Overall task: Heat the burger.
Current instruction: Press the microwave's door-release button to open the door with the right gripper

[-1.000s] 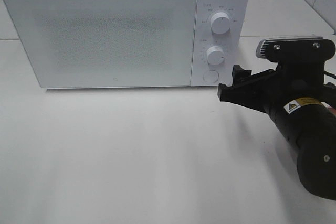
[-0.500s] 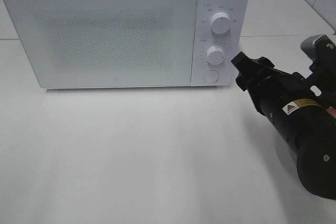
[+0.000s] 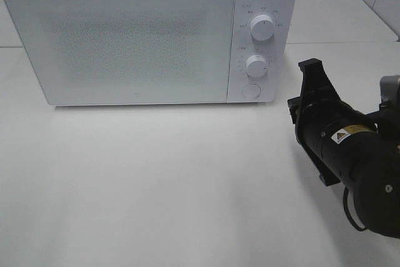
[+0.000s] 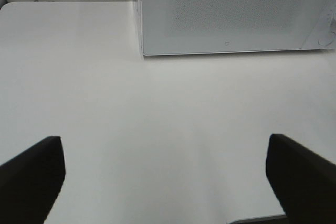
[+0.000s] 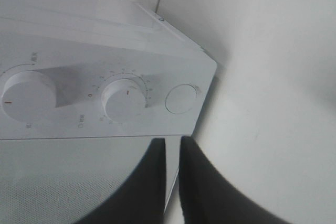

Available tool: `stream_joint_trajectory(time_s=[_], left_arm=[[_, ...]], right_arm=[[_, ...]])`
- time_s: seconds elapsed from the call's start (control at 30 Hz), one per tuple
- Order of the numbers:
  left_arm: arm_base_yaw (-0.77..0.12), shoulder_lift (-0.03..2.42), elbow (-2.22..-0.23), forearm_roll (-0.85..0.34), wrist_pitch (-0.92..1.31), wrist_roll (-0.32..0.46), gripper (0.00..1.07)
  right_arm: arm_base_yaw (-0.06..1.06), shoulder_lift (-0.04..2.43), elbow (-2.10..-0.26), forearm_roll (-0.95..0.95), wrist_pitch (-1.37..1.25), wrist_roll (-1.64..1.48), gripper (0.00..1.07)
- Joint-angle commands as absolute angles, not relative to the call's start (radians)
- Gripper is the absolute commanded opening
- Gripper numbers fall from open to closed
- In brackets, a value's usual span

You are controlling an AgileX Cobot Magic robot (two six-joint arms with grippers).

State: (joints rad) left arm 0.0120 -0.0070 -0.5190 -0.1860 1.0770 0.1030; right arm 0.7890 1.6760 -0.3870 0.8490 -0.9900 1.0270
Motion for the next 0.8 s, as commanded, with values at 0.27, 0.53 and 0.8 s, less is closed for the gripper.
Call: stream_joint_trajectory(time_s=[0.27,0.53,0.8], left_arm=[[0.008,-0.022,-0.515,-0.192,1.066,0.104,0.95],[0.008,-0.022,-0.515,-0.192,1.066,0.104,0.95],[0.008,-0.022,-0.515,-0.192,1.066,0.104,0.95]], right_arm=[[0.789,1.68,-0.392,0.73,-0.92,1.309,0.0],[0.782,1.754,-0.396,0.692,-0.957,1.368,0.0],[0.776,1.813,-0.452,0.658,-0.971,1.384,0.0]])
